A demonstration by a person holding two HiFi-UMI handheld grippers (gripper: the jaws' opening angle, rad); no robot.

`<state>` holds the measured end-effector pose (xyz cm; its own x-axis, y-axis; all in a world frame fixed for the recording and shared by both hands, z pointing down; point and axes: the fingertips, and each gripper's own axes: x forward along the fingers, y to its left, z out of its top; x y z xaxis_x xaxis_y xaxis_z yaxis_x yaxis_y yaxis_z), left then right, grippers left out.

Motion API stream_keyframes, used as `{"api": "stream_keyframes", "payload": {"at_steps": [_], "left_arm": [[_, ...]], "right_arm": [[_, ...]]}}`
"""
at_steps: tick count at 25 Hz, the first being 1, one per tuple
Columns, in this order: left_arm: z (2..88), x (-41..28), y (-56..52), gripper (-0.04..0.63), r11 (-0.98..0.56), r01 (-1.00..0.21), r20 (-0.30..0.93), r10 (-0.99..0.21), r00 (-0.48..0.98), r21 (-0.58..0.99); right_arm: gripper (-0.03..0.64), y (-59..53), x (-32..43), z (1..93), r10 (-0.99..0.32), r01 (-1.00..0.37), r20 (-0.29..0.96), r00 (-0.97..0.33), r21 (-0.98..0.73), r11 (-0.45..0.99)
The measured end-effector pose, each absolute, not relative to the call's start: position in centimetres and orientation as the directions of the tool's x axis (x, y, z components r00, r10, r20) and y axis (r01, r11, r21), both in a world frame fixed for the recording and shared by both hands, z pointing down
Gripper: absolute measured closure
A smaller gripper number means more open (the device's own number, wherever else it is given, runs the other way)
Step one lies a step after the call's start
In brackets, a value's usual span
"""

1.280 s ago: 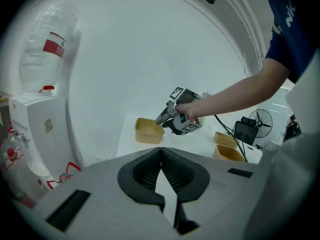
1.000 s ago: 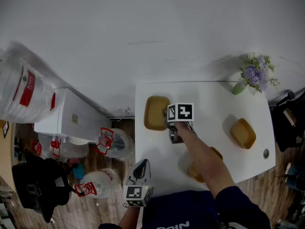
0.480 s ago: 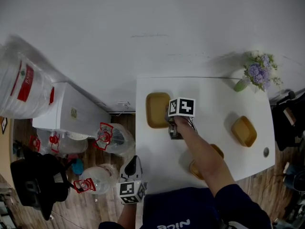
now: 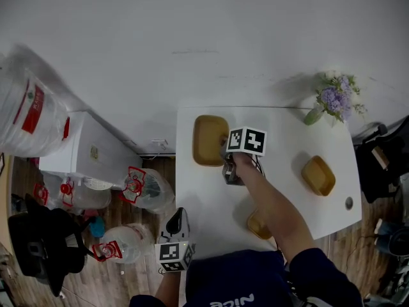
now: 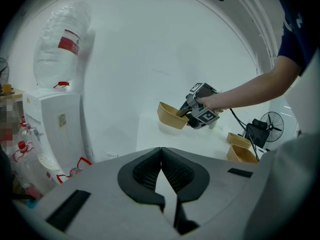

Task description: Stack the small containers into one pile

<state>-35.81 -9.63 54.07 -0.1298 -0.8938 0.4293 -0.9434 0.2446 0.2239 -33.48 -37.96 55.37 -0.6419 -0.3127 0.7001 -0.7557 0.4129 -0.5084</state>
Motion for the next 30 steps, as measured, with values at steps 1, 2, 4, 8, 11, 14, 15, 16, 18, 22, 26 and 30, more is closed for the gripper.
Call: {"api": "stream_keyframes", "payload": {"at_steps": [1,2,4,8,11,14,15,16,18,22,26,30], "left_arm": [[53.8,-35.6,-9.6,0.575,0.238,-0.945,0.422,-0.898,-0.125,0.225],[53.6,-35.4,-9.6,0.575,0.234,-0.945,0.415,-0.901,-0.123,0.227],[53.1,-35.4,-9.4,0.575,0.24,-0.943,0.402,-0.906,-0.133,0.23],[52.9,-36.1,-8.7,0.575,0.263,-0.942,0.387,-0.907,-0.168,0.209],[52.4,-35.9,-8.3,0.575,0.251,-0.951,0.381,-0.909,-0.166,0.183],[52.0,-35.3,-8.0,0.575,0.235,-0.956,0.376,-0.913,-0.155,0.177],[51.9,-35.0,-8.0,0.575,0.229,-0.957,0.375,-0.915,-0.149,0.178],[51.7,-34.7,-8.0,0.575,0.219,-0.959,0.371,-0.918,-0.14,0.181],[51.5,-33.8,-8.3,0.575,0.193,-0.964,0.359,-0.926,-0.116,0.185],[50.8,-31.5,-8.7,0.575,0.131,-0.971,0.34,-0.939,-0.057,0.199],[50.1,-28.8,-9.5,0.575,0.043,-0.98,0.315,-0.949,0.021,0.193],[49.6,-27.0,-9.9,0.575,-0.007,-0.981,0.3,-0.952,0.067,0.196]], "right_arm": [[0.558,-38.0,-33.1,54.9,-0.321,-0.757,0.695,-0.643,-0.513,0.405],[0.558,-37.9,-32.8,54.3,-0.332,-0.758,0.69,-0.643,-0.511,0.406],[0.558,-37.7,-32.1,53.1,-0.353,-0.754,0.676,-0.647,-0.497,0.429],[0.558,-37.0,-30.8,50.6,-0.378,-0.734,0.637,-0.672,-0.507,0.451],[0.558,-36.6,-29.3,49.1,-0.399,-0.728,0.612,-0.683,-0.525,0.441],[0.558,-36.3,-27.6,47.8,-0.436,-0.736,0.595,-0.675,-0.509,0.445],[0.558,-36.3,-27.1,47.4,-0.449,-0.741,0.591,-0.671,-0.504,0.444],[0.558,-36.1,-26.5,47.1,-0.459,-0.745,0.587,-0.667,-0.504,0.438],[0.558,-35.8,-25.5,46.5,-0.475,-0.75,0.58,-0.662,-0.509,0.423],[0.558,-34.6,-23.2,45.5,-0.495,-0.76,0.577,-0.649,-0.517,0.393],[0.558,-33.5,-20.3,44.7,-0.525,-0.768,0.566,-0.636,-0.531,0.358],[0.558,-32.2,-16.9,44.4,-0.561,-0.771,0.551,-0.618,-0.564,0.295]]}}
